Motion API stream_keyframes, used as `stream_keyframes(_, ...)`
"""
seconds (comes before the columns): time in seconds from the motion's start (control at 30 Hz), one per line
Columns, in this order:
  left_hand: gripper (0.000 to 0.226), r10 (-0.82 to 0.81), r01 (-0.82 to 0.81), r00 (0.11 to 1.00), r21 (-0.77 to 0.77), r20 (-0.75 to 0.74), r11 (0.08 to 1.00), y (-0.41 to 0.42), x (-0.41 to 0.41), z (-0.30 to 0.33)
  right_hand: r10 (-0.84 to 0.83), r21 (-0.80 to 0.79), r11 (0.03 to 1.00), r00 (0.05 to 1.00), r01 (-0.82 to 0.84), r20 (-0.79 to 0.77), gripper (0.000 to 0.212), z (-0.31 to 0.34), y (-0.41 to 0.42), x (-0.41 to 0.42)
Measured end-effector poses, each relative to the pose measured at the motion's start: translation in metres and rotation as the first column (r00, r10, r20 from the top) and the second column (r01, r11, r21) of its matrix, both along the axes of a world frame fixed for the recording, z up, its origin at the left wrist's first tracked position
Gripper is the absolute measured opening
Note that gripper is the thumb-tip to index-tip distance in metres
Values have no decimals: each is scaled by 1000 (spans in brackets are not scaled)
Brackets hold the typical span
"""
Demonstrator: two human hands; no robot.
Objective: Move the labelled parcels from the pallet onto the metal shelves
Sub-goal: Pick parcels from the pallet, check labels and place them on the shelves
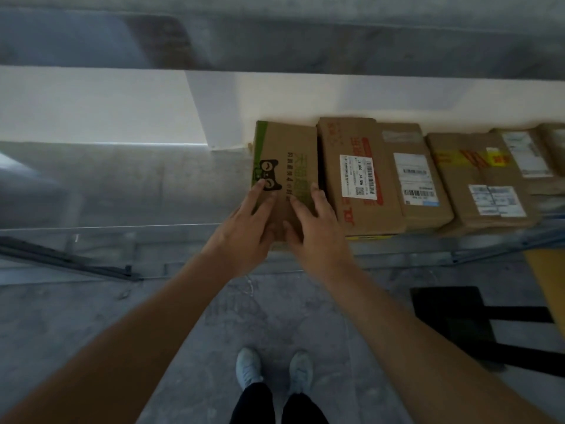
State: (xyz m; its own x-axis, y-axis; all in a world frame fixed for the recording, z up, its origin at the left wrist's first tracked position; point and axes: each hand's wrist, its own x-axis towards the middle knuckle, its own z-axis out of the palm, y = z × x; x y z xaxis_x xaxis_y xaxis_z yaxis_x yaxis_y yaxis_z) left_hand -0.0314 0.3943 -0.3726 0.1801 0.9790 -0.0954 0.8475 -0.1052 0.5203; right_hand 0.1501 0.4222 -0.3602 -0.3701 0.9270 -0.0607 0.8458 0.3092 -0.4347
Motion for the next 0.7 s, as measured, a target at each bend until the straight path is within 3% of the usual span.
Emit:
stream_keyframes(0.4,69,-31,28,996,39,87,999,-7,4,-15,-24,-66,998,991,15,-131,63,-15,-6,-3)
stream_keyframes(0.7,67,13,-14,1000,40,24,999,-24,11,1,36,-71,996,987,-48,-158,66,-8,-16,5)
